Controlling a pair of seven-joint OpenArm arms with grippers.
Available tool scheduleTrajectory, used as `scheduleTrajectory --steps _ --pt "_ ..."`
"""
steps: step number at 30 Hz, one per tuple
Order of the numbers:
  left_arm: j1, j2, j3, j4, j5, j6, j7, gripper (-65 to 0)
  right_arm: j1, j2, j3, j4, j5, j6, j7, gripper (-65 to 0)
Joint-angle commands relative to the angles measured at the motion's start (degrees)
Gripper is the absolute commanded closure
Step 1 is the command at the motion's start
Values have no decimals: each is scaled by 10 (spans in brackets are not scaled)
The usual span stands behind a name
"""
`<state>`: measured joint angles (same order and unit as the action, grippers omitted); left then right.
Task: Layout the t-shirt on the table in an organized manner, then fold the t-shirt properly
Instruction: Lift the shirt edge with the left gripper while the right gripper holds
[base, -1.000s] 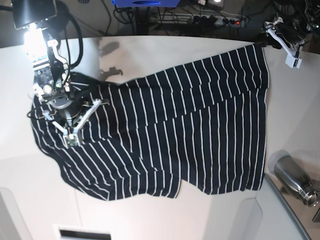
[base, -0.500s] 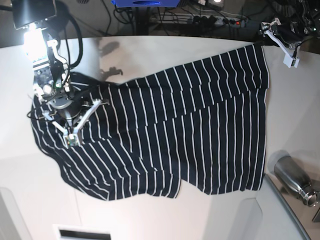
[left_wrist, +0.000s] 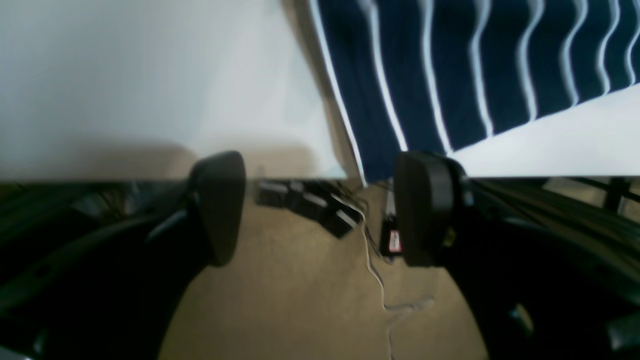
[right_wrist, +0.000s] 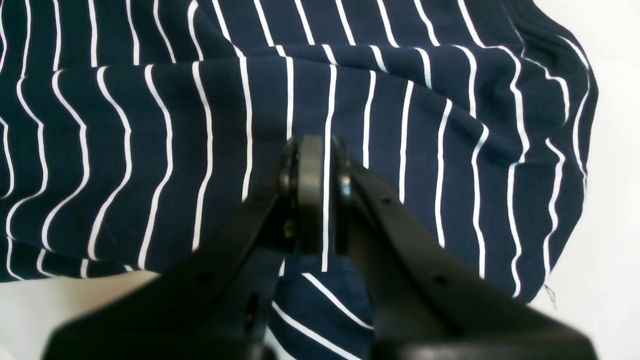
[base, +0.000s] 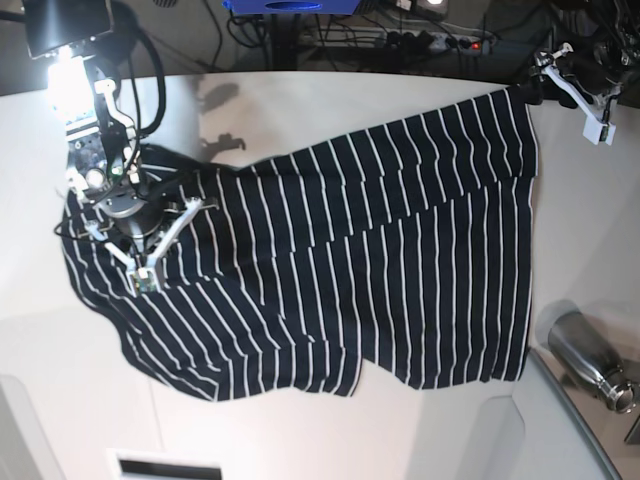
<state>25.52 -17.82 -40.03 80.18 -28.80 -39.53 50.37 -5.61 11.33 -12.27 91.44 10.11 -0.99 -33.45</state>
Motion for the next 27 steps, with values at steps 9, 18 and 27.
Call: scheduleTrajectory --steps 9,18,27 --pt "-46 -9 3 -91 -8 -5 -12 -448 7 3 1 8 -1 -1 11 -38" --pt "-53 8 84 -109 -8 -5 -13 -448 7 3 1 8 -1 -1 11 -38" --pt "-53 17 123 -114 -8 -5 -13 -293 7 2 7 8 -1 -5 13 -38"
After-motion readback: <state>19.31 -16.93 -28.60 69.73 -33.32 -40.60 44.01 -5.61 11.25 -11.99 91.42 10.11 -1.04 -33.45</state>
